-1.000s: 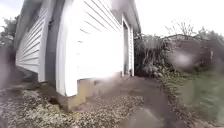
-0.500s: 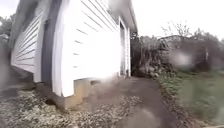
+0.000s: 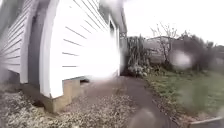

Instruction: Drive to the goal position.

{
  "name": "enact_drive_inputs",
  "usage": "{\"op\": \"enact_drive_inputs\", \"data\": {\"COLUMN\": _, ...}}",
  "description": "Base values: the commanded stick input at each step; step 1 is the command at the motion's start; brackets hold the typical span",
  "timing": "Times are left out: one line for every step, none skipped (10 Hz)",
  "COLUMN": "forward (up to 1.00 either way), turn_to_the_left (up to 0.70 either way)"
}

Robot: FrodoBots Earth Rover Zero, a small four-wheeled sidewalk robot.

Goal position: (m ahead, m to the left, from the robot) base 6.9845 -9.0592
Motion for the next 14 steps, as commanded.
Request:
{"op": "enact_drive_inputs", "data": {"forward": 0.0, "turn_to_the_left": -0.7}}
{"op": "enact_drive_inputs", "data": {"forward": 0.0, "turn_to_the_left": -0.7}}
{"op": "enact_drive_inputs", "data": {"forward": 0.0, "turn_to_the_left": -0.7}}
{"op": "enact_drive_inputs", "data": {"forward": 0.0, "turn_to_the_left": -0.7}}
{"op": "enact_drive_inputs", "data": {"forward": 0.0, "turn_to_the_left": -0.7}}
{"op": "enact_drive_inputs", "data": {"forward": 0.0, "turn_to_the_left": 0.0}}
{"op": "enact_drive_inputs", "data": {"forward": 0.0, "turn_to_the_left": 0.0}}
{"op": "enact_drive_inputs", "data": {"forward": 0.0, "turn_to_the_left": 0.0}}
{"op": "enact_drive_inputs", "data": {"forward": 0.0, "turn_to_the_left": 0.0}}
{"op": "enact_drive_inputs", "data": {"forward": 0.0, "turn_to_the_left": 0.0}}
{"op": "enact_drive_inputs", "data": {"forward": 0.0, "turn_to_the_left": 0.0}}
{"op": "enact_drive_inputs", "data": {"forward": 0.0, "turn_to_the_left": 0.0}}
{"op": "enact_drive_inputs", "data": {"forward": 0.0, "turn_to_the_left": 0.0}}
{"op": "enact_drive_inputs", "data": {"forward": 0.0, "turn_to_the_left": 0.0}}
